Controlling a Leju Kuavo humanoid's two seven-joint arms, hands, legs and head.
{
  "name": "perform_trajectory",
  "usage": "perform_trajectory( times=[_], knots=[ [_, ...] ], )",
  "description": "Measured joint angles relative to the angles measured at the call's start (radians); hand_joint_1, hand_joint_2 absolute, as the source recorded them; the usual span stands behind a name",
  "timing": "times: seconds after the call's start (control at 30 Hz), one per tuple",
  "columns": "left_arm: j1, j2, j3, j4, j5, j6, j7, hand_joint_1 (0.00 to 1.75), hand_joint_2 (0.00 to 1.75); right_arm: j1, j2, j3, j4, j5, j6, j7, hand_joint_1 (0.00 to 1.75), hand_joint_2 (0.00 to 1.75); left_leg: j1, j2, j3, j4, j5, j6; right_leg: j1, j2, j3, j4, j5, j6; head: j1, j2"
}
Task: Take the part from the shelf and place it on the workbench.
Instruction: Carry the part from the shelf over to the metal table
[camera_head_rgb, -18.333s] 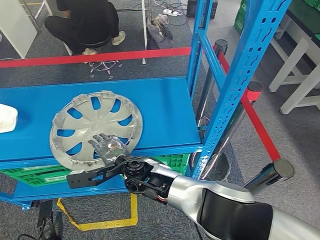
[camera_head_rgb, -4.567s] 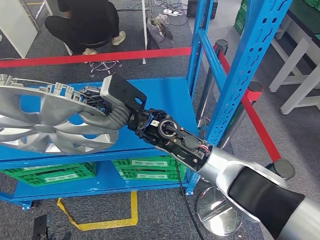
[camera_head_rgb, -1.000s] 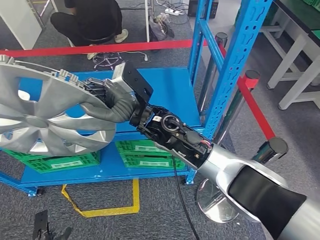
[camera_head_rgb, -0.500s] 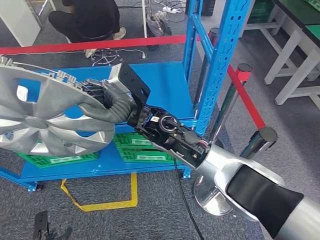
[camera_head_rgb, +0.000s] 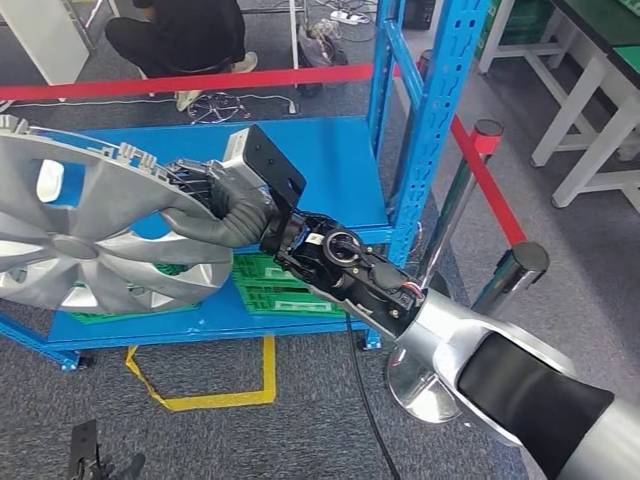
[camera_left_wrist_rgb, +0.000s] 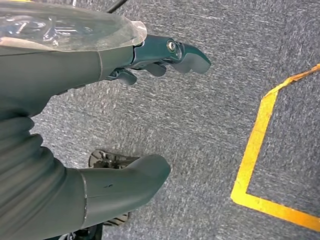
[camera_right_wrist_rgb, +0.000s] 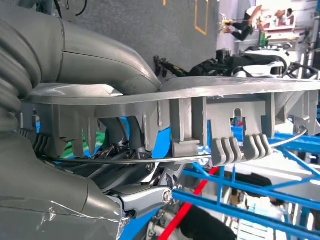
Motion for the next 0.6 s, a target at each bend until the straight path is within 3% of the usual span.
perform_trajectory(
  times=[0.07,0.1,0.13,0.2,0.27,0.3,0.33,0.4,0.43,0.47,0.53,0.6],
  knots=[
    [0.002,0.000,0.000,0.000,0.002,0.001,-0.001,0.00,1.75,0.000,0.000,0.000,0.000,0.000,0.001,-0.001,1.75,1.75,0.002,0.000,-0.008,0.003,0.000,-0.012,-0.002,-0.001,-0.003,-0.005,0.012,-0.014,-0.003,0.000],
    [0.002,0.000,0.000,0.000,0.002,0.002,-0.001,0.00,1.75,-0.001,0.000,0.000,0.000,0.000,0.002,-0.002,1.75,1.75,0.004,0.000,-0.018,0.024,-0.018,-0.016,-0.004,-0.003,-0.006,-0.009,0.019,-0.023,-0.006,0.000],
    [0.002,0.001,0.000,0.000,0.002,0.002,-0.001,0.00,1.75,-0.001,0.001,0.000,0.000,-0.001,0.002,-0.003,1.75,1.75,0.005,0.000,-0.038,0.066,-0.049,-0.019,-0.006,-0.005,-0.011,-0.013,0.027,-0.030,-0.008,0.000],
    [0.003,0.002,0.000,0.000,0.003,0.002,-0.001,0.00,1.75,-0.002,0.002,0.001,0.001,-0.001,0.003,-0.005,1.75,1.75,0.006,0.000,-0.097,0.209,-0.129,-0.024,-0.003,-0.006,-0.028,-0.013,0.039,-0.038,-0.015,0.000],
    [0.006,0.002,0.000,0.000,0.004,0.002,-0.001,0.00,1.75,-0.001,0.003,0.002,0.001,-0.002,0.004,-0.006,1.75,1.75,0.006,0.000,-0.128,0.303,-0.164,-0.027,0.001,-0.007,-0.044,-0.011,0.050,-0.040,-0.017,0.000],
    [0.006,0.002,0.000,0.000,0.004,0.003,-0.001,0.00,1.75,-0.001,0.003,0.003,0.002,-0.002,0.006,-0.006,1.75,1.75,0.006,0.000,-0.114,0.290,-0.154,-0.026,0.003,-0.007,-0.051,-0.010,0.054,-0.040,-0.017,0.000],
    [0.007,0.002,0.000,0.000,0.004,0.003,-0.002,0.00,1.75,-0.001,0.003,0.003,0.002,-0.002,0.007,-0.006,1.75,1.75,0.005,0.000,-0.079,0.238,-0.131,-0.023,0.004,-0.006,-0.056,-0.009,0.058,-0.039,-0.017,0.000],
    [0.005,0.003,0.000,0.000,0.005,0.004,-0.003,0.00,1.75,-0.002,0.005,0.004,0.002,-0.002,0.009,-0.007,1.75,1.75,0.003,0.000,0.012,0.088,-0.083,-0.015,0.006,-0.006,-0.067,-0.004,0.065,-0.034,-0.017,0.000],
    [0.003,0.004,0.000,0.000,0.005,0.004,-0.003,0.00,1.75,-0.003,0.006,0.004,0.002,-0.002,0.009,-0.008,1.75,1.75,0.000,0.000,0.040,0.035,-0.070,-0.009,0.008,-0.006,-0.071,-0.002,0.068,-0.030,-0.016,0.000],
    [0.003,0.004,0.000,0.000,0.006,0.004,-0.004,0.00,1.75,-0.004,0.007,0.004,0.002,-0.002,0.009,-0.008,1.75,1.75,-0.003,0.000,0.054,0.007,-0.065,-0.003,0.010,-0.006,-0.075,-0.001,0.071,-0.025,-0.016,0.000],
    [0.004,0.004,0.000,0.000,0.007,0.005,-0.004,0.00,1.75,-0.005,0.008,0.004,0.002,-0.002,0.009,-0.009,1.75,1.75,-0.005,-0.001,0.051,-0.001,-0.058,0.009,0.011,-0.006,-0.080,-0.001,0.077,-0.015,-0.014,0.000],
    [0.005,0.003,0.000,0.000,0.007,0.005,-0.005,0.00,1.75,-0.006,0.008,0.004,0.002,-0.002,0.009,-0.009,1.75,1.75,-0.001,0.001,0.046,-0.006,-0.047,0.021,0.009,-0.005,-0.096,0.026,0.052,-0.005,-0.011,0.000]
  ],
)
